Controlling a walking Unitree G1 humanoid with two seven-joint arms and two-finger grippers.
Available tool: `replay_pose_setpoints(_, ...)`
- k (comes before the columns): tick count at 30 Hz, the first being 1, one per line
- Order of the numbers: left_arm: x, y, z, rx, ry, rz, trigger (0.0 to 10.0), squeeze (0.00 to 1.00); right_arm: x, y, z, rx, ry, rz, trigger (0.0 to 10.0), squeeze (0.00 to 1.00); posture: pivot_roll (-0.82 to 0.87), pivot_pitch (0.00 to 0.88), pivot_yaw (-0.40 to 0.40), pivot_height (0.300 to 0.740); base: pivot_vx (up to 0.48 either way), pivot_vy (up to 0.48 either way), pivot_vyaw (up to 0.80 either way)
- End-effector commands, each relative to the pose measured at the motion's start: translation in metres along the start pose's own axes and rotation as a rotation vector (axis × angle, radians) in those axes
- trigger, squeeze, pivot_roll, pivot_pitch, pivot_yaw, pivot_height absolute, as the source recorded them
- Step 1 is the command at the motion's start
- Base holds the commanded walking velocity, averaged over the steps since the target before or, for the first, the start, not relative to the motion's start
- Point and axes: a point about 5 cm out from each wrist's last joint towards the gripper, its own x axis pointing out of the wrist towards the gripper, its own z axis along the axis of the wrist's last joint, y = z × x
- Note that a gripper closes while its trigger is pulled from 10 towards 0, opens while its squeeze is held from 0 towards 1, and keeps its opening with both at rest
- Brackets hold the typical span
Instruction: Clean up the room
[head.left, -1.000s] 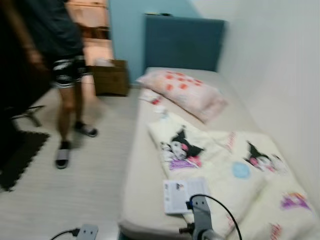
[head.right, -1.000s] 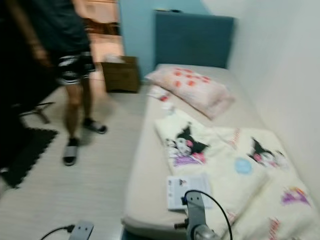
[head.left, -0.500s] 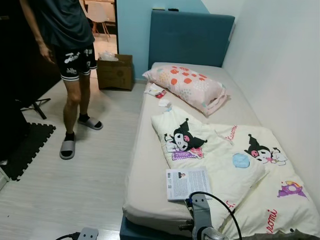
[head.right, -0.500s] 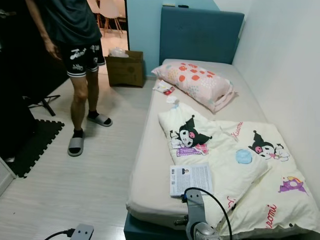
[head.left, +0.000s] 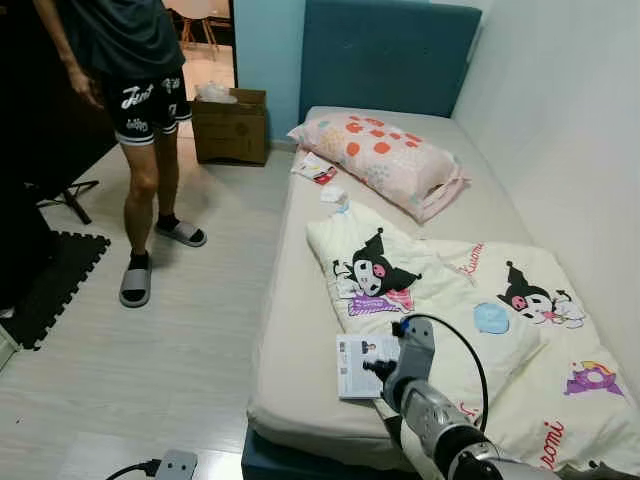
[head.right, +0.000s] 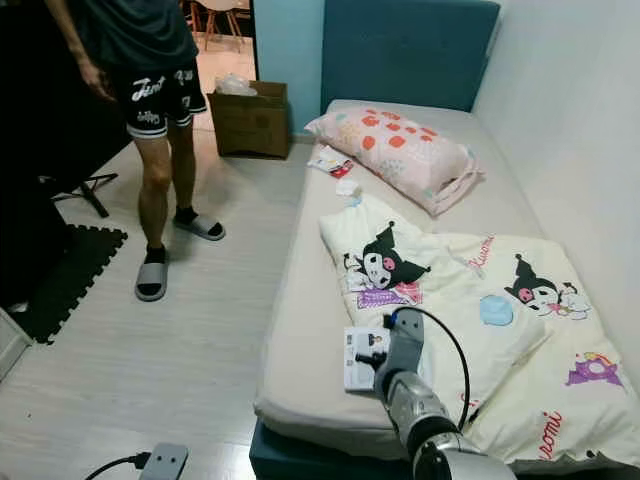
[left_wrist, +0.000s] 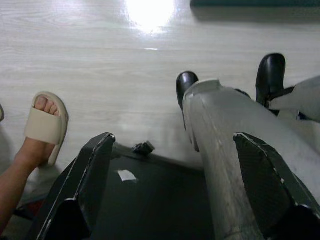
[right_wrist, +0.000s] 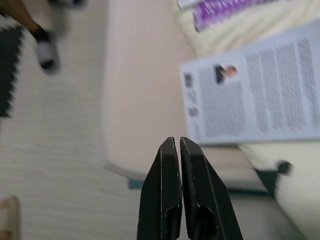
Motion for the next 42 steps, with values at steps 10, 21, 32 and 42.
replay_pose_setpoints(10, -0.001, 0.01, 0.043, -0.124, -0.156, 0.027, 10.0, 0.0, 0.002, 0.002, 0.014, 0.139, -0.051, 0.034, 10.0, 0.0, 0.11, 0.0, -0.067, 0.638, 0.0, 0.0, 0.0)
replay_pose_setpoints(21, -0.005, 0.011, 0.084, -0.167, -0.279, 0.014, 10.0, 0.0, 0.0, -0.004, 0.024, 0.185, -0.115, 0.011, 10.0, 0.0, 0.1, 0.0, -0.058, 0.593, 0.0, 0.0, 0.0)
replay_pose_setpoints(32, -0.003, 0.006, 0.072, -0.158, -0.249, 0.002, 10.0, 0.0, -0.001, -0.011, 0.025, 0.209, -0.137, -0.011, 10.0, 0.0, 0.1, 0.0, -0.055, 0.593, 0.0, 0.0, 0.0)
replay_pose_setpoints(42, -0.004, 0.015, 0.068, -0.143, -0.274, 0.001, 10.0, 0.0, -0.008, -0.039, 0.034, 0.41, -0.218, -0.109, 10.0, 1.0, 0.17, 0.061, -0.046, 0.593, 0.0, 0.0, 0.0)
